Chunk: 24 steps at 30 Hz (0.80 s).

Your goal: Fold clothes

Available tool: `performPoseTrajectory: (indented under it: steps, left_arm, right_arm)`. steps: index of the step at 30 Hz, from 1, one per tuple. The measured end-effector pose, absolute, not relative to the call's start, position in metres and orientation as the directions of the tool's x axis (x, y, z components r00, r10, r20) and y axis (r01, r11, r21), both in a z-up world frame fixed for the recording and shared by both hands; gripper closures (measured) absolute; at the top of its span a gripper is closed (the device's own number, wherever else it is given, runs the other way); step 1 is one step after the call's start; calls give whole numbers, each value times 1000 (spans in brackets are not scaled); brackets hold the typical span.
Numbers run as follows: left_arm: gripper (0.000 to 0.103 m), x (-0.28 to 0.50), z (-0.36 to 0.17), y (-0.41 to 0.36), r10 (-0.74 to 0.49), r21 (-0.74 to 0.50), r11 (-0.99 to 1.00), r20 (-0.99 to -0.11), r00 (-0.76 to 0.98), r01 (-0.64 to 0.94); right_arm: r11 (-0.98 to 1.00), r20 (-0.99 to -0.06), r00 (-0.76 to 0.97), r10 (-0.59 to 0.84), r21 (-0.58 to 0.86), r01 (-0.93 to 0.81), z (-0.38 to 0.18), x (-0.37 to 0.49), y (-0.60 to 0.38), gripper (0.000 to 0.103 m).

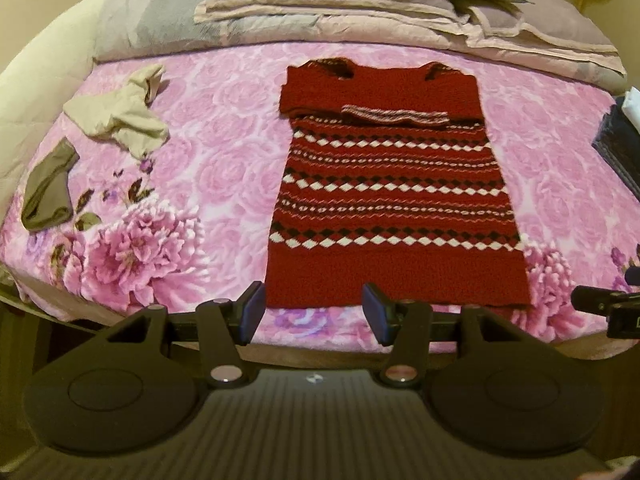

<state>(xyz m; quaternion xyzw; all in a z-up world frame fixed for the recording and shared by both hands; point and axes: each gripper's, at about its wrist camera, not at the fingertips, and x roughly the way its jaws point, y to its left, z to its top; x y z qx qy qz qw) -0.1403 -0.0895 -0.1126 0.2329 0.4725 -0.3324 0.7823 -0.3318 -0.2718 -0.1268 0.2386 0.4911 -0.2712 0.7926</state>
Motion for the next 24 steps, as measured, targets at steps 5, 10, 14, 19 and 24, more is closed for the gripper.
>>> performPoseTrajectory:
  steps: [5,10,14,19,24]
  left_arm:
    - [54,-123,-158,-83,-293,30,692,-902,318,722]
    - [54,-110,-210,-79,-340,-1,682,-886,316,732]
    - [57,-100,-248,-70,-424,-50,666,-846,323,744]
    - [65,-94,-276,-48,-545,-117,631,-771,330,767]
    - [65,-108,-271,-17,-618,-156,593,-717,322,790]
  right_arm:
    - [730,-910,369,-187,123,672,-168,-331,-278,1]
    - [708,-874,428,-230,152,690,-212,-334,-282,1]
    - [689,-822,500,-275,194,698,-245,-343,-285,1]
    - [671,-741,575,-347,233,704,-276,-367,-275,1]
    - [645,-701,596,-391,254,721,-279,-398,-256,1]
